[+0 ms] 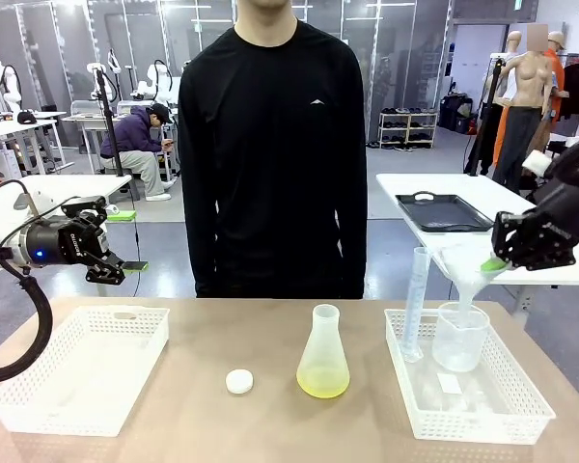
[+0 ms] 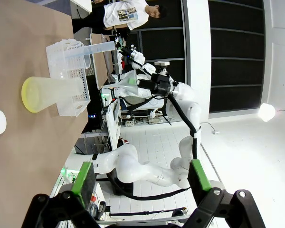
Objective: Prepare the solutions needed for the experiment.
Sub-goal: Once the solution is in the Big flask , pick up the Plastic Funnel and place it back into the right Organizing basket.
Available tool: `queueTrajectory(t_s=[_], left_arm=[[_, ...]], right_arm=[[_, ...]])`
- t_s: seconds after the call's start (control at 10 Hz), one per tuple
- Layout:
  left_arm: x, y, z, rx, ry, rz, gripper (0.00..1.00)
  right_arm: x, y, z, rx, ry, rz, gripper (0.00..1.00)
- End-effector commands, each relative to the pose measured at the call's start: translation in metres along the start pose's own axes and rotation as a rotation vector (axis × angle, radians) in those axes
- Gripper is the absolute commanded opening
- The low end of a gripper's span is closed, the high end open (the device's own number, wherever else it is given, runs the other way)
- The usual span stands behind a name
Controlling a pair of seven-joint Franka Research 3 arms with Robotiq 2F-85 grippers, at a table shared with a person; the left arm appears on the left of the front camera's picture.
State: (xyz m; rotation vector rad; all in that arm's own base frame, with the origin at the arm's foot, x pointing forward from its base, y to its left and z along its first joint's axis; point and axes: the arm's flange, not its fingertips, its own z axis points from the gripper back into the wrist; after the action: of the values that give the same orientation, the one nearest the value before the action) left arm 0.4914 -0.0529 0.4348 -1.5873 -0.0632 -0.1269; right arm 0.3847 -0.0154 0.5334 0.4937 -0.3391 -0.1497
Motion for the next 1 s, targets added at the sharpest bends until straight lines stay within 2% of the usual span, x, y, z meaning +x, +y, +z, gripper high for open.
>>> queueTrajectory(t_s=[0.0,0.3,0.6,0.8,0.9], left_arm=[[0.0,-0.001,0.0,-0.001,0.0,-0.002,1.0],[0.0,-0.001,0.0,-0.001,0.0,-0.002,1.0],[0.0,-0.001,0.0,-0.001,0.0,-0.002,1.0],[0.0,-0.001,0.0,-0.001,0.0,-0.002,1.0],[0.0,-0.001,0.0,-0.001,0.0,-0.002,1.0]], right_arm=[[-0.007,-0.008,-0.023,-0.054,0.049,-0.033,0.0],[-0.015,-0.032,-0.074,-0.082,0.068,-0.088,0.0],[-0.014,-0.051,-0.112,-0.101,0.141,-0.135,0.0],[-0.01,-0.056,-0.122,-0.159,0.156,-0.155,0.23],[-0.01,-0.056,-0.123,-0.169,0.164,-0.153,0.3]])
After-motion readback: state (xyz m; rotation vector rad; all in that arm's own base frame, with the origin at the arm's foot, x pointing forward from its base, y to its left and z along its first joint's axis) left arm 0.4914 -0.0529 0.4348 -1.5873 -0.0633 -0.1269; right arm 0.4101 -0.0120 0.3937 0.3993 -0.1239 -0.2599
